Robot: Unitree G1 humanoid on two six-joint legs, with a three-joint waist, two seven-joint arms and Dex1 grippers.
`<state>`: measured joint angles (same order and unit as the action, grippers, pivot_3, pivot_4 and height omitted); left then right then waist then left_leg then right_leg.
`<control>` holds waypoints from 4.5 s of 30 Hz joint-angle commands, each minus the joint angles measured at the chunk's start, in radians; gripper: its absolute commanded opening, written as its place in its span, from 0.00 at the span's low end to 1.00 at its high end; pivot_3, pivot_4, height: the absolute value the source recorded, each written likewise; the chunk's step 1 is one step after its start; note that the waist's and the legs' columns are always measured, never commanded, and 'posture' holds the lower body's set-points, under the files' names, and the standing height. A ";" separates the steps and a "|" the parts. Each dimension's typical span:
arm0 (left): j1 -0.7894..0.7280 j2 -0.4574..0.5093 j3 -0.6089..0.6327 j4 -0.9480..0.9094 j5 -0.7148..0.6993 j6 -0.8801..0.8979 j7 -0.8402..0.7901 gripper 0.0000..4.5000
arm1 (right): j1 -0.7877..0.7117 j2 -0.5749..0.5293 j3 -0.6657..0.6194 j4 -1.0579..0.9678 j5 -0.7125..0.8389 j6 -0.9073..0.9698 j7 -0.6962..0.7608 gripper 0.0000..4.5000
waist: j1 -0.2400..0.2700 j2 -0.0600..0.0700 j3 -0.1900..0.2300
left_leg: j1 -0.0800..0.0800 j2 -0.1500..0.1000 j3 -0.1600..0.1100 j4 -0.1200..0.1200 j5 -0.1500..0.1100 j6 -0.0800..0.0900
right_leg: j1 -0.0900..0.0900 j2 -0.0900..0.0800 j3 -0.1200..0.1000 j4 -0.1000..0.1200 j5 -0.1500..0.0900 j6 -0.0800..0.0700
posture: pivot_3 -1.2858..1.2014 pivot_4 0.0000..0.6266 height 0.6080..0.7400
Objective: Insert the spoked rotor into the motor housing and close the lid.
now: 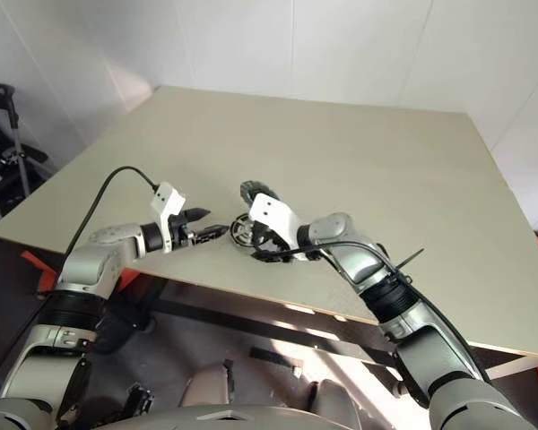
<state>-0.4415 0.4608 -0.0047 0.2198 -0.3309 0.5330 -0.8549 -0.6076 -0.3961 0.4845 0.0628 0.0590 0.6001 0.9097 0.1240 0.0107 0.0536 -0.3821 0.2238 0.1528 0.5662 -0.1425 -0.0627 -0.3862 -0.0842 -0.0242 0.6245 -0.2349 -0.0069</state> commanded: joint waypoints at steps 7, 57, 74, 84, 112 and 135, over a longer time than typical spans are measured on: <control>-0.019 0.010 0.023 -0.019 -0.010 -0.007 0.005 1.00 | -0.006 0.014 -0.018 0.002 -0.006 0.000 -0.016 0.54 | 0.000 0.000 0.000 | 0.000 0.000 0.000 0.000 0.000 0.000 | 0.000 0.000 0.000 0.000 0.000 0.000 | 0.52 0.00 1.00; 0.017 -0.002 0.053 -0.060 -0.017 0.016 0.047 1.00 | -0.091 0.004 0.036 0.083 -0.082 0.055 0.008 0.54 | 0.001 0.000 0.000 | 0.002 0.000 0.000 0.000 0.000 0.000 | 0.001 0.000 0.000 0.000 0.000 0.000 | 0.52 0.00 1.00; 0.009 -0.003 0.051 -0.058 -0.016 0.012 0.047 1.00 | -0.076 -0.014 0.033 0.063 -0.089 0.045 0.024 0.01 | 0.009 -0.001 -0.001 | 0.002 -0.001 0.000 0.000 -0.001 0.002 | 0.005 -0.001 0.000 -0.001 0.000 0.000 | 0.52 0.00 1.00; 0.007 -0.006 0.053 -0.052 -0.016 0.008 0.054 1.00 | -0.047 -0.053 0.036 0.033 -0.086 0.066 0.046 0.01 | 0.014 -0.001 -0.001 | 0.002 -0.001 0.000 0.000 -0.001 0.002 | 0.005 -0.002 0.000 -0.001 0.000 0.000 | 0.52 0.00 1.00; 0.017 0.002 0.059 -0.061 -0.019 0.013 0.058 1.00 | -0.024 -0.080 0.018 -0.028 -0.093 0.135 -0.018 0.01 | 0.029 -0.001 -0.001 | 0.003 -0.002 0.000 0.001 -0.002 0.004 | 0.008 -0.002 0.000 -0.001 -0.001 0.002 | 0.52 0.00 1.00; 0.034 -0.008 0.063 -0.068 -0.022 0.012 0.069 1.00 | -0.142 0.085 -0.140 -0.095 0.044 0.549 -0.199 0.01 | 0.025 -0.001 -0.001 | 0.002 -0.001 0.001 -0.003 0.001 -0.001 | 0.002 -0.001 0.000 -0.001 -0.002 0.001 | 0.52 0.00 1.00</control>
<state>-0.4032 0.4488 0.0382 0.1875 -0.3361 0.5537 -0.7898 -0.7207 -0.3050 0.3800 -0.0163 0.1086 1.1322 0.7417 0.1491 0.0098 0.0530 -0.3798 0.2230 0.1535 0.5636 -0.1418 -0.0642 -0.3837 -0.0852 -0.0240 0.6233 -0.2366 -0.0055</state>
